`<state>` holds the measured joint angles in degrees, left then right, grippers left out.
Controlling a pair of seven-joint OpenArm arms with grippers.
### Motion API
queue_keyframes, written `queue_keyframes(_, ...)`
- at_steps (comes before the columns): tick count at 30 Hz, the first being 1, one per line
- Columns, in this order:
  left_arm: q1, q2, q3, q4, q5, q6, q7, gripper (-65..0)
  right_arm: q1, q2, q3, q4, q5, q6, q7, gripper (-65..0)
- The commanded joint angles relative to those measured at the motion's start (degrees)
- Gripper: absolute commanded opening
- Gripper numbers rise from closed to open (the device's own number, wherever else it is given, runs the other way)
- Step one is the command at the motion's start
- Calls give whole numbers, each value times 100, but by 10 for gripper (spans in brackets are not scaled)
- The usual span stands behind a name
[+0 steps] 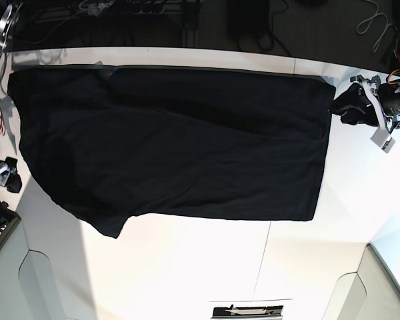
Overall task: Layout the t-shirt on the table in an organized manner, then fold the t-shirt properly
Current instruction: 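Move both grippers to the opposite shirt edge and grasp it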
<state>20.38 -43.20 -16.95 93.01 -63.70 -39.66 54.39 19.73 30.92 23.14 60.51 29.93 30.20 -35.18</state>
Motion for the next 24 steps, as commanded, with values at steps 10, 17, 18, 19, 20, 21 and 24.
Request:
queue_keyframes(10, -920, -136, -63, -278, 660, -34, -879, -237, 935, -2, -562, -1814, -170, 57, 391, -217)
queue_keyframes(17, -2184, 170, 98, -1628, 817, -34, -940, -237, 911, -334, -564, -1862, 15, 142, 166, -217)
queue_keyframes(18, -2350, 225, 192, -1873, 876, -34, -968, -237, 911, -361, -564, -1862, 87, 142, 120, -217)
queue_keyframes(19, -2516, 284, 291, -2120, 935, -34, -1010, -237, 911, -389, -564, -1862, 166, 142, 55, -217)
queue_keyframes(20, -2686, 341, 400, -2367, 1005, -34, -1060, -237, 909, -420, -564, -1862, 225, 142, -13, -217)
queue_keyframes(21, -2846, 389, 527, -2608, 1067, -34, -1145, -237, 911, -452, -564, -1862, 273, 142, -92, -217)
queue_keyframes(24, -3353, 546, 955, -3246, 1427, -34, -1582, -237, 911, -540, -564, -1862, 417, 153, -133, -217)
